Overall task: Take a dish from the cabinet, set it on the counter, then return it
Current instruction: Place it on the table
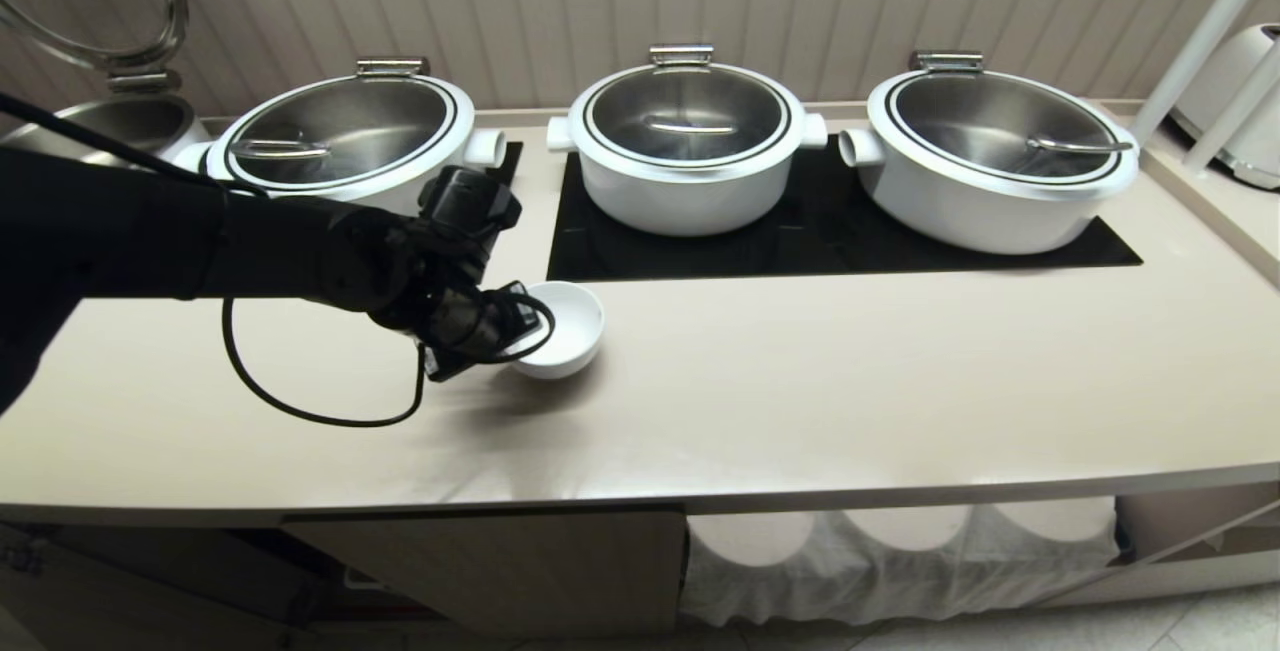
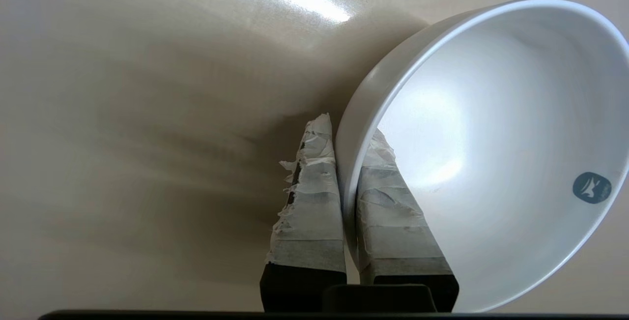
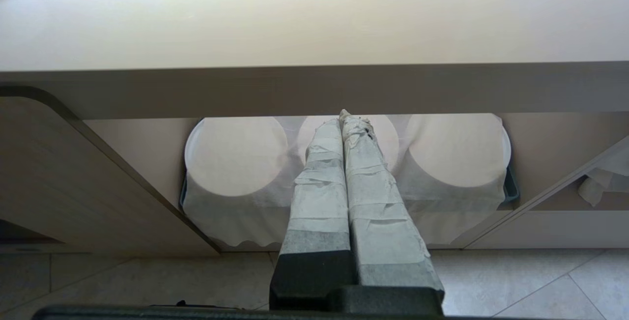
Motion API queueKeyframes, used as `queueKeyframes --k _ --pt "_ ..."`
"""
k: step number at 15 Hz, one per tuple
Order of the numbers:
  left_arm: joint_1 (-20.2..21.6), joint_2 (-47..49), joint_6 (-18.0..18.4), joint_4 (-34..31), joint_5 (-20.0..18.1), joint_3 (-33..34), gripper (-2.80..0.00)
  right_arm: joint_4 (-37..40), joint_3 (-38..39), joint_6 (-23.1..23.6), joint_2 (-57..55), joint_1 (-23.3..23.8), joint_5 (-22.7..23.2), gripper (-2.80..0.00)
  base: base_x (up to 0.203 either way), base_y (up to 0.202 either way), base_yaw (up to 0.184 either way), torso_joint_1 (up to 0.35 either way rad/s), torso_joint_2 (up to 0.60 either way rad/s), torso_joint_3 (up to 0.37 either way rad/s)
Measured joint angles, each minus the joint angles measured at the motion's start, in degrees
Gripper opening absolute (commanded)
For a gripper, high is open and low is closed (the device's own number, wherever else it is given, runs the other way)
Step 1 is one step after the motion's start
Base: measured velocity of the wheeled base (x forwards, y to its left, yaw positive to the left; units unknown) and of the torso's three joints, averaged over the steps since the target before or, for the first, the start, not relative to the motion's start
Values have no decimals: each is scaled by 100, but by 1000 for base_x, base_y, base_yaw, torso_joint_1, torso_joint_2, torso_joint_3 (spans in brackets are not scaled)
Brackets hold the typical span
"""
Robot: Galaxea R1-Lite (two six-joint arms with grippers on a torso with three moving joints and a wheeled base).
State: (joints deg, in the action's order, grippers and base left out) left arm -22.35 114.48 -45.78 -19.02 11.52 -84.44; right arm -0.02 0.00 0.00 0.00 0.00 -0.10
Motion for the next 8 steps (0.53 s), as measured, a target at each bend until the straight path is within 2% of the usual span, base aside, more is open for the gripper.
queueKeyframes --k 8 --pt "-253 98 -65 -2 -2 -69 -280 0 0 0 0 0 1 -280 0 0 0 0 0 0"
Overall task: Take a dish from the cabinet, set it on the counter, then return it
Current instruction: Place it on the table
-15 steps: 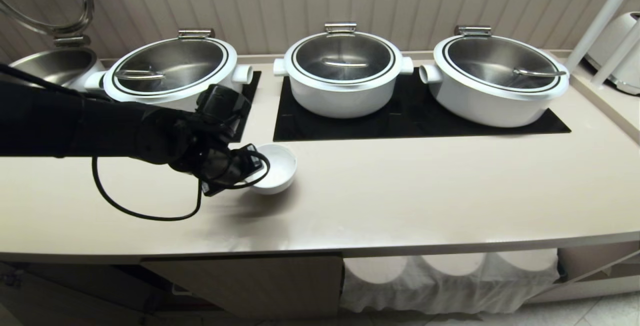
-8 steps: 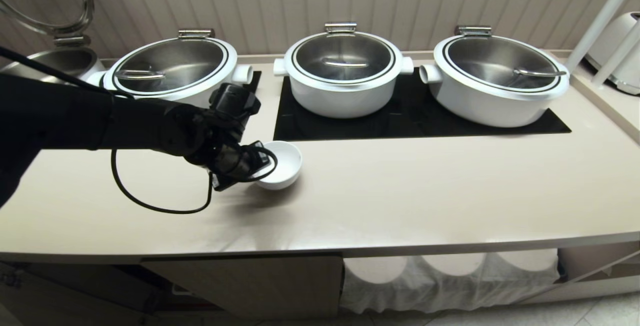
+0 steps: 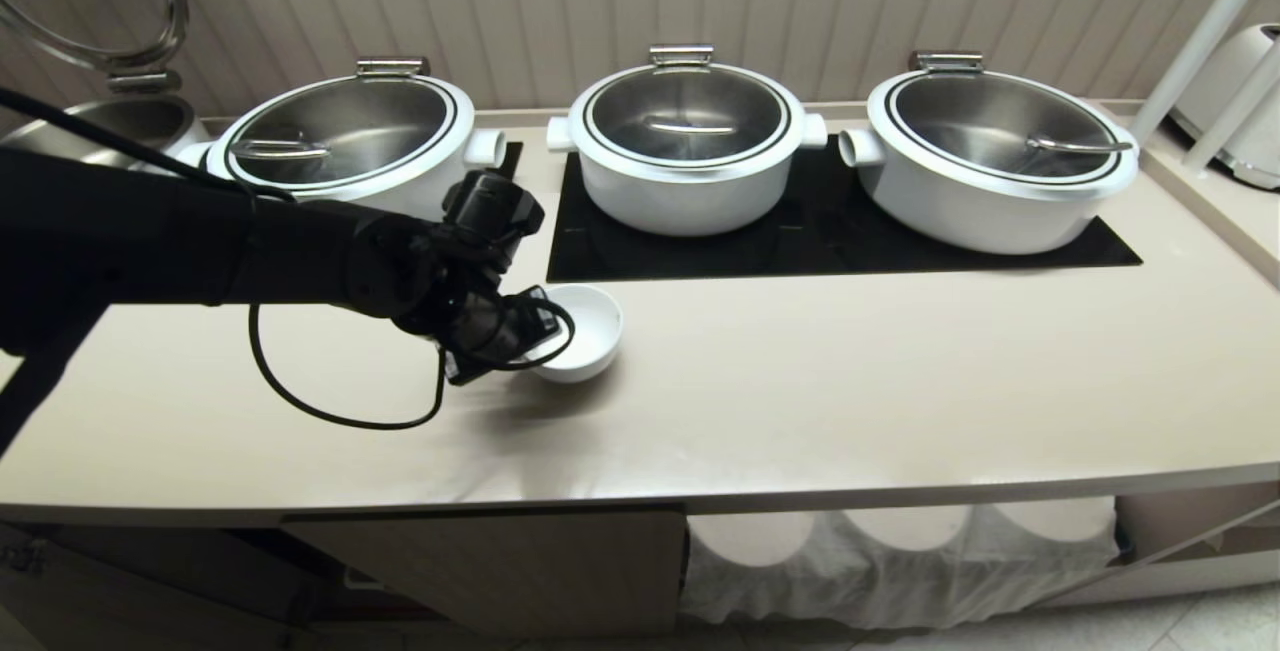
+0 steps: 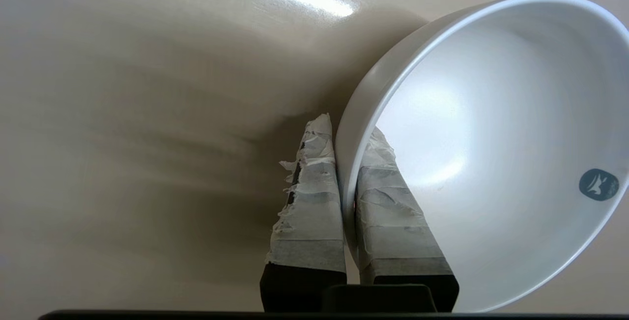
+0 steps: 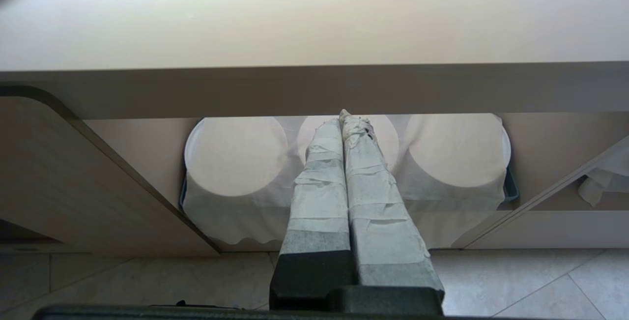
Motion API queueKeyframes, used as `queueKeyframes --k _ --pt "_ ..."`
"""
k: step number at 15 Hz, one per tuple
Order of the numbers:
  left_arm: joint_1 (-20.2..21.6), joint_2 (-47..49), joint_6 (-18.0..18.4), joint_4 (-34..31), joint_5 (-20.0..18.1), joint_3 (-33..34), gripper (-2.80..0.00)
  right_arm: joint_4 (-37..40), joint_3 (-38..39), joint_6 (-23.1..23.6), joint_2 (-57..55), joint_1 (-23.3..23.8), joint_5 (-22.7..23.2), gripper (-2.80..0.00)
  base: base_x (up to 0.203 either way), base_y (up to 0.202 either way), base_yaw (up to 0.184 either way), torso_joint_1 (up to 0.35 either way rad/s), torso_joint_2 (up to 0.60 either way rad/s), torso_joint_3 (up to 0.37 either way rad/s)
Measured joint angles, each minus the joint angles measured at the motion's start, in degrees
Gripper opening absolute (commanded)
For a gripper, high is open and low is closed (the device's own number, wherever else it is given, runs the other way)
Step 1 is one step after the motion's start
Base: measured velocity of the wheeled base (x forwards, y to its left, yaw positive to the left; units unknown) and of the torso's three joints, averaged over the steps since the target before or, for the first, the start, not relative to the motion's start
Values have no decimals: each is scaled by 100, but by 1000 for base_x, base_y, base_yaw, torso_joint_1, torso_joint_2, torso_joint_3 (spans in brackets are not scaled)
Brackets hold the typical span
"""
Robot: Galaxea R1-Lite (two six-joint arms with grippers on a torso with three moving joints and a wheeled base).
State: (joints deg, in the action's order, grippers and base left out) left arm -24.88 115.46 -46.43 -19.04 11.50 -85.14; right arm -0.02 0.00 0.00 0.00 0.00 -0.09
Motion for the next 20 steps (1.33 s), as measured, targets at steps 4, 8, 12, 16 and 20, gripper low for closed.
queueKeyframes --k 4,8,12,16,20 --pt "-87 20 -17 -16 1 -57 -280 0 0 0 0 0 -1 -280 0 0 0 0 0 0" --pt "-89 44 -22 -11 4 -135 0 2 0 -2 0 0 -1 -280 0 0 0 0 0 0" --pt "-83 45 -15 -1 35 -140 0 0 0 0 0 0 -1 -280 0 0 0 0 0 0" --pt "-87 45 -15 -2 43 -135 0 2 0 -2 0 0 1 -280 0 0 0 0 0 0" --pt "-94 69 24 11 120 -144 0 0 0 0 0 0 -1 -280 0 0 0 0 0 0"
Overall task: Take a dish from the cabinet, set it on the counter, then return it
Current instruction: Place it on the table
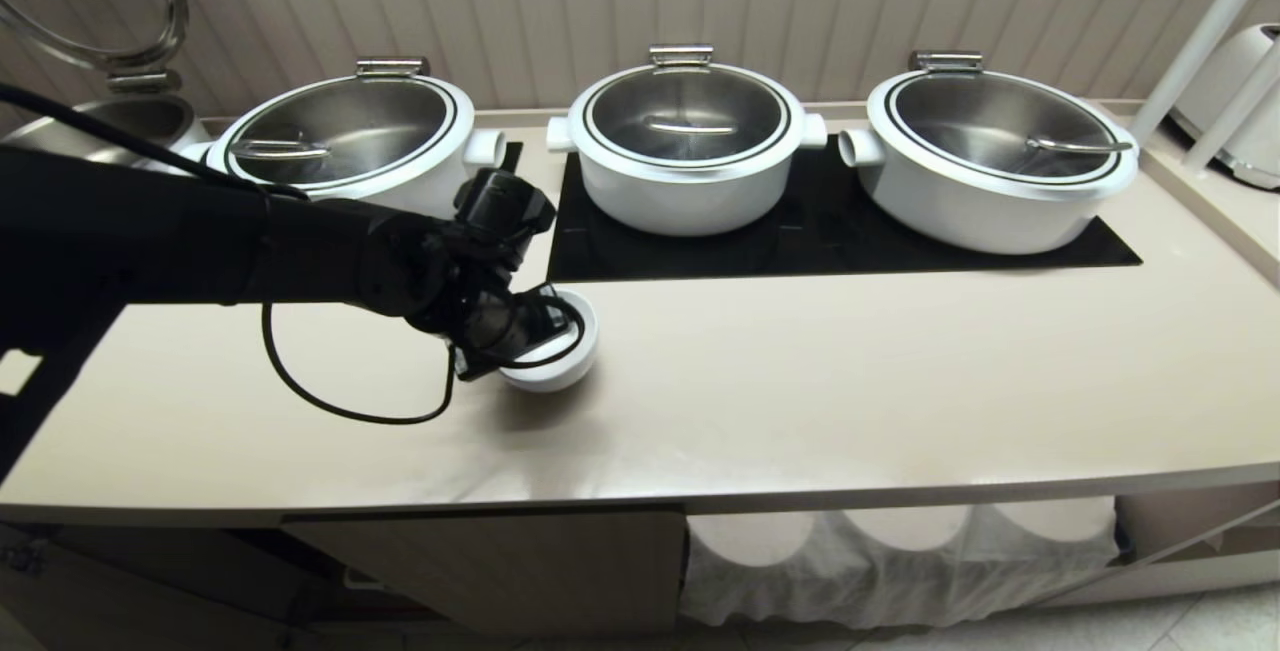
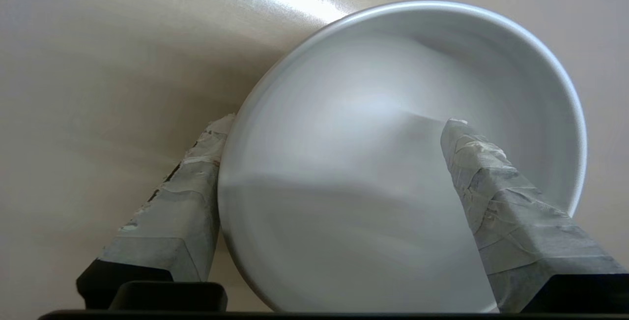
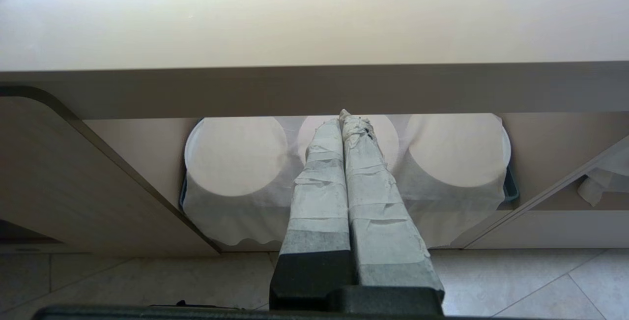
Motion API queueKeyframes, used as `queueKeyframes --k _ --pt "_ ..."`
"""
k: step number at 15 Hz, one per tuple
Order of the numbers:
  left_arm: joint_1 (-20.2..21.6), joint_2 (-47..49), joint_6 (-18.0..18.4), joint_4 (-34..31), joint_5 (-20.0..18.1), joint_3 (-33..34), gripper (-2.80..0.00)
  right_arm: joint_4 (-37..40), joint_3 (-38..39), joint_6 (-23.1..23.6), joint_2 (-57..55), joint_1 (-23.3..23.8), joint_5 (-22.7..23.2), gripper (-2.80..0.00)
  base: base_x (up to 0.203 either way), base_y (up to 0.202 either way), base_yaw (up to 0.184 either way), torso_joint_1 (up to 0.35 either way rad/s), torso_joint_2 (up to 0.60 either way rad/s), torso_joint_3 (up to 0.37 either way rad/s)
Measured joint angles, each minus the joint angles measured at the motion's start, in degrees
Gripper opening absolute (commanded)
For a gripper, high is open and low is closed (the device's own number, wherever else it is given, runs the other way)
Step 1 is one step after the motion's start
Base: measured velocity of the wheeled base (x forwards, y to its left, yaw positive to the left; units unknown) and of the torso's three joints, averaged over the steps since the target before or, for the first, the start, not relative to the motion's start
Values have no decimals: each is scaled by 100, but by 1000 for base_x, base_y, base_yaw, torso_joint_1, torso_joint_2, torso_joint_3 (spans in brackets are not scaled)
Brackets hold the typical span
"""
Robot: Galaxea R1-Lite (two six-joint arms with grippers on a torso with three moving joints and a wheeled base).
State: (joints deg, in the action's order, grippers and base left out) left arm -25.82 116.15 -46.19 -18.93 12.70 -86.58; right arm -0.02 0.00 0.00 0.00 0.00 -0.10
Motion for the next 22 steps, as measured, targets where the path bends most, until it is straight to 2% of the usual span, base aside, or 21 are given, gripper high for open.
queueKeyframes --k 16,20,22 --pt "-164 -25 25 -16 327 -276 0 0 0 -2 0 0 0 -280 0 0 0 0 0 0" --pt "-124 -132 102 -22 334 -242 0 0 0 -2 0 0 0 -280 0 0 0 0 0 0" --pt "-100 -217 238 -23 459 -198 0 1 0 0 0 0 0 -280 0 0 0 0 0 0"
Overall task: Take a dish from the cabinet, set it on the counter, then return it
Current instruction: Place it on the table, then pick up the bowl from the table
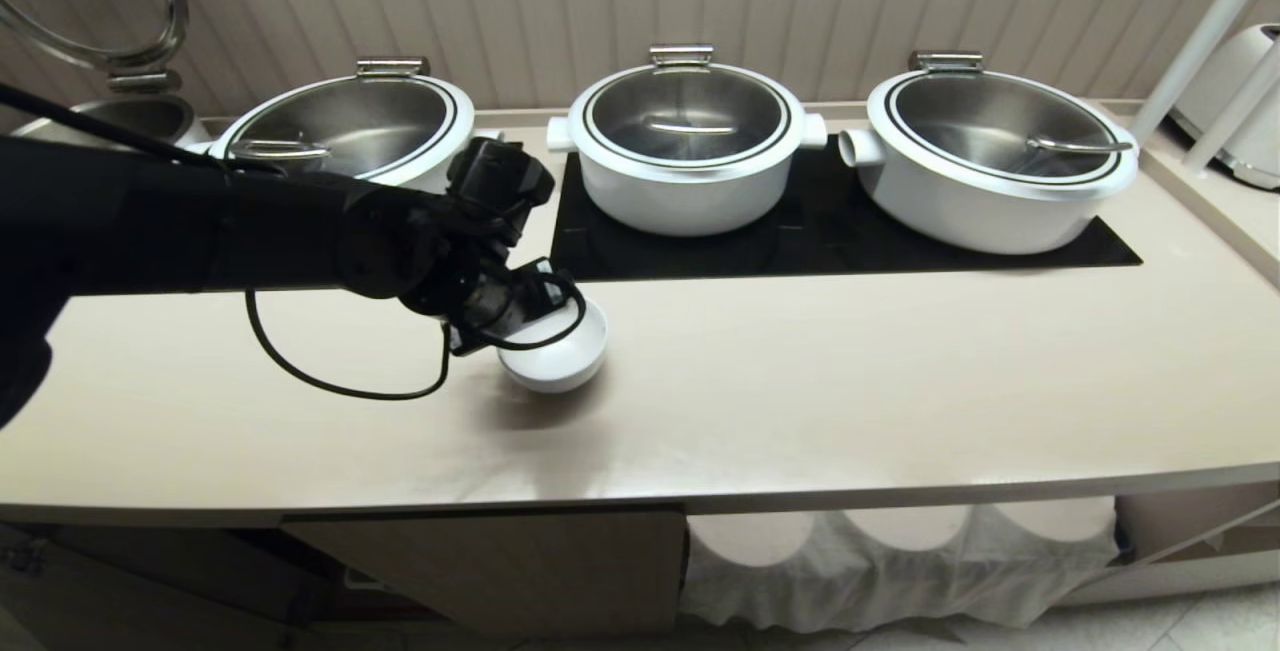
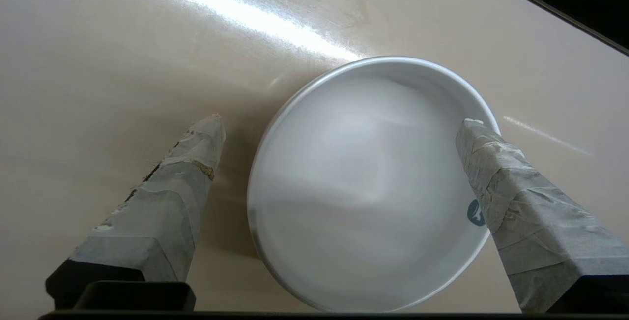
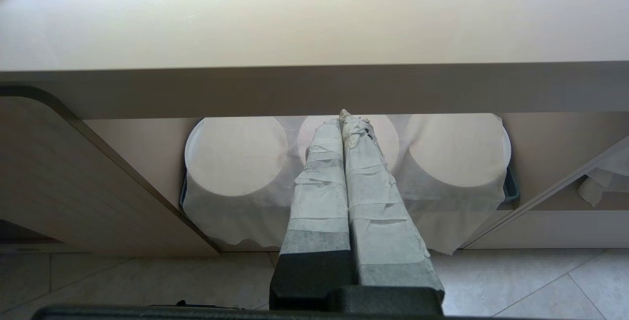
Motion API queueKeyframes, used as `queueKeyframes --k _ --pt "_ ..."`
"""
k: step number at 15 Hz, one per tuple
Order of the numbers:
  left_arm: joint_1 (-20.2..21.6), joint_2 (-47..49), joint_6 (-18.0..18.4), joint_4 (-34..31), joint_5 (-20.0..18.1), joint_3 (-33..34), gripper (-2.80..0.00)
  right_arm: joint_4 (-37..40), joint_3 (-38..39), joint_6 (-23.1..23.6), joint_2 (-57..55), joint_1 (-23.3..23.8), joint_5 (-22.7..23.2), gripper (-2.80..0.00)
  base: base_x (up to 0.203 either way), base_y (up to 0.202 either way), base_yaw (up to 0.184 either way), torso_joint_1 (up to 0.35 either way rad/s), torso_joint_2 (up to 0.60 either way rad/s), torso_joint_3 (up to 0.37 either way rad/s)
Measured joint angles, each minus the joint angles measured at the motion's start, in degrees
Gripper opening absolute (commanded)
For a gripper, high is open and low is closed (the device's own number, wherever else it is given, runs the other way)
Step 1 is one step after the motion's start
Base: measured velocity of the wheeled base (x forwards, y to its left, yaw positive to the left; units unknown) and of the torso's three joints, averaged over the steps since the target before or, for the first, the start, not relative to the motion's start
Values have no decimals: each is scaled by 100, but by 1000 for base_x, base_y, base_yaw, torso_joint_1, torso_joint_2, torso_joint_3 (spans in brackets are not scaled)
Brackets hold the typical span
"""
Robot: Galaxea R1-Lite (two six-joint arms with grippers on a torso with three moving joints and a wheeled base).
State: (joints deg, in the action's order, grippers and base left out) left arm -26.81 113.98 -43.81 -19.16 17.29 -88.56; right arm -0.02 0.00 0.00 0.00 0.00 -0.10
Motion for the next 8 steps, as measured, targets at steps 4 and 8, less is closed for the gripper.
queueKeyframes --k 4,8 --pt "16 -291 89 -57 43 102 0 -3 0 0 0 2 2 -280 0 0 0 0 0 0" --pt "8 -774 84 -123 77 426 -280 -1 0 -2 0 0 2 -280 0 0 0 0 0 0"
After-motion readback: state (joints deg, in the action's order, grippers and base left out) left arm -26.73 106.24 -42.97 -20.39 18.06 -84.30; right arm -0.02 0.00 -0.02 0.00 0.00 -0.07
